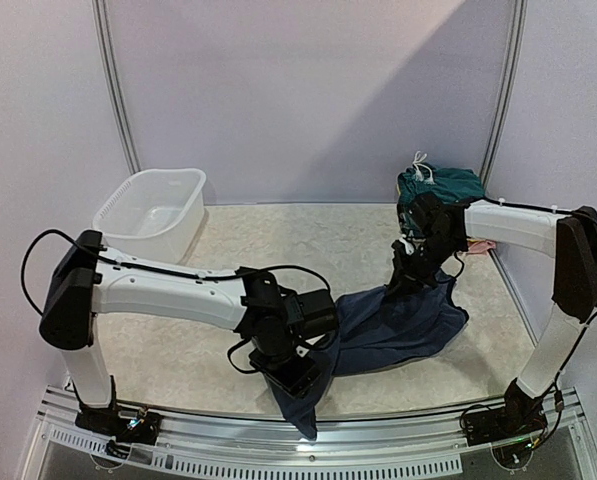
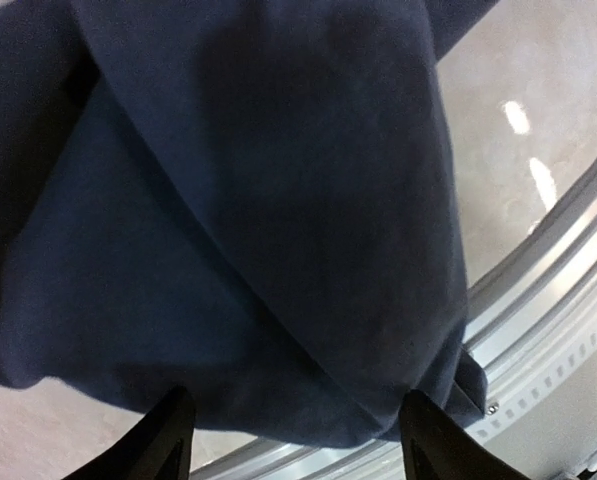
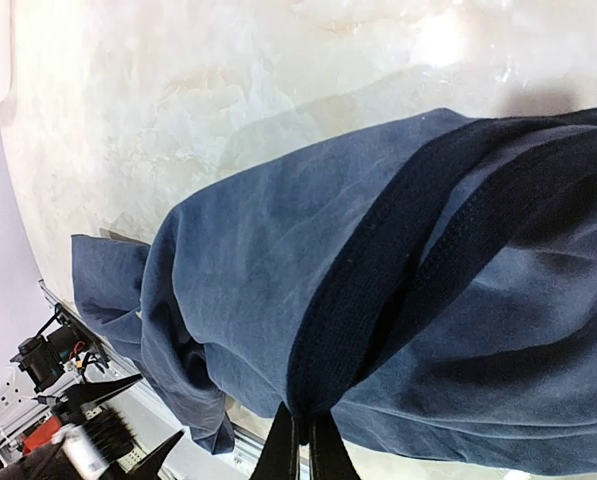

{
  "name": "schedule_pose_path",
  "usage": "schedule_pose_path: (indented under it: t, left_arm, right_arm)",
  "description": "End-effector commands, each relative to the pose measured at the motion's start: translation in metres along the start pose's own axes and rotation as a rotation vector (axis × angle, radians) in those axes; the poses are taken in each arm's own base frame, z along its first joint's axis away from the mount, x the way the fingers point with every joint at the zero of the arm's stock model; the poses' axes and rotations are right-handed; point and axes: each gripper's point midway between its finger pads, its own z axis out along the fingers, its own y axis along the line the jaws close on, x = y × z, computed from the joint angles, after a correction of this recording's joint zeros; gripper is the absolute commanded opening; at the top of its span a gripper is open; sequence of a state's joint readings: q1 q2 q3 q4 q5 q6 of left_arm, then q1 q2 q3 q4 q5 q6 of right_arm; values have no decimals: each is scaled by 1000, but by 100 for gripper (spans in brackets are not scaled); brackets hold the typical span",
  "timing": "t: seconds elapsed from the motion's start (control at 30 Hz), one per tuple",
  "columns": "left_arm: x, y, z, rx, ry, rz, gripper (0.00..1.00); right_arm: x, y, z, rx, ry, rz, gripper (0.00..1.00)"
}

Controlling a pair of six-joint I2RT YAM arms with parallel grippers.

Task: Fold and stack the mixed laundry pile
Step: Pick up the crumpled tank top from the center of the board.

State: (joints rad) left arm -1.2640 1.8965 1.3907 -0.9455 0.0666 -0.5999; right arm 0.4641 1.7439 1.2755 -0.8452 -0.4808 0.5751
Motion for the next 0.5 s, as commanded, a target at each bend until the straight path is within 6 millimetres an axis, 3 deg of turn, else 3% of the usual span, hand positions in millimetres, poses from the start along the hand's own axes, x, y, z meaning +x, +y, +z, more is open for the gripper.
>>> schedule_pose_path:
  t: [0.0,0.2,0.33,0.47]
  left_arm:
    - [2,-7,26,-10,37,26,69]
    - [-2,-6,47,-30,71,37,42]
    - [-6,-4,42,-46,51,46,0]
    - [-2,10,22,-68,46,57,0]
  right_arm:
    - [2,3,-10,23,-12,-15,0]
    - [4,1,-16,42,-17,-14,0]
    - [4,-1,-24,71,-27,-22,0]
    - [2,-8,-40,121,-54,-22,0]
